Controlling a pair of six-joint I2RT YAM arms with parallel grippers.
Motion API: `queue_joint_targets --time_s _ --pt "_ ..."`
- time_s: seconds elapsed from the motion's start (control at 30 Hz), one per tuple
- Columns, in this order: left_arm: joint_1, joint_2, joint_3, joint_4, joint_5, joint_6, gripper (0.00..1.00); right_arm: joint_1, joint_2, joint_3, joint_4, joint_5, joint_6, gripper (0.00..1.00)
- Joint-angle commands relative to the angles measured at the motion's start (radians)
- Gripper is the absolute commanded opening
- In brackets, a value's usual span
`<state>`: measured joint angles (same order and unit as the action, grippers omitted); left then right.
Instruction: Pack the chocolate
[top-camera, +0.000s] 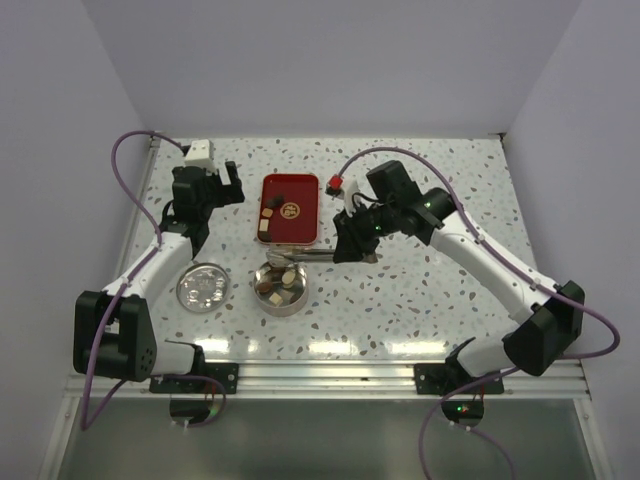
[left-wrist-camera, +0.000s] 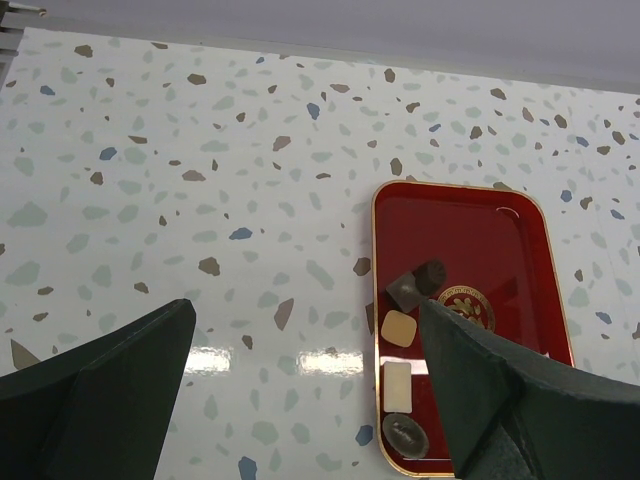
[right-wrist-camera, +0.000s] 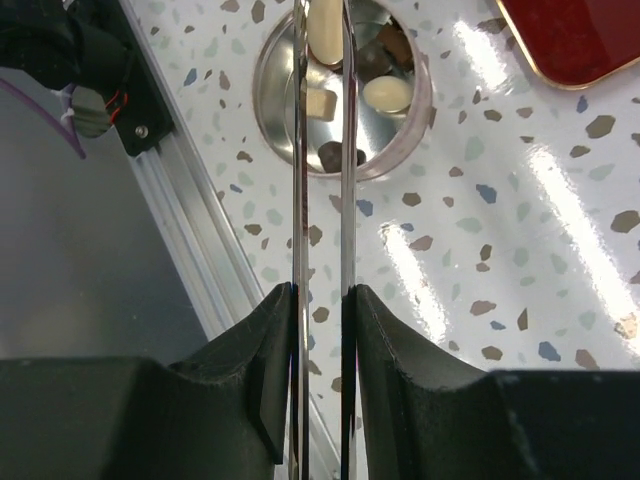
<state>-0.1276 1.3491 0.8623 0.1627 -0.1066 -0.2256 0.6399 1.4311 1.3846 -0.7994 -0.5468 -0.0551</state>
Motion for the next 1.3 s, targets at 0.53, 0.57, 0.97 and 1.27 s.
queue_joint_targets --time_s 0.53,0.57,0.97,1.27 --pt "-0.009 -0.024 0.041 0.011 0.013 -0.012 1.0 0.032 -0.066 -0.01 -0.113 -0.039 0.02 0.38" --pt "-0.009 -0.025 0.041 0.012 0.012 -0.014 1.0 0.032 -0.066 -0.01 -0.113 -0.038 0.02 0.37" --pt "-0.012 -0.028 0.043 0.008 0.008 -0.011 1.0 0.033 -0.081 -0.009 -0.104 -0.002 0.021 0.36" --pt "-0.012 -0.033 0.043 0.008 0.005 -0.011 1.0 0.03 -0.046 0.01 -0.015 0.039 0.026 0.35"
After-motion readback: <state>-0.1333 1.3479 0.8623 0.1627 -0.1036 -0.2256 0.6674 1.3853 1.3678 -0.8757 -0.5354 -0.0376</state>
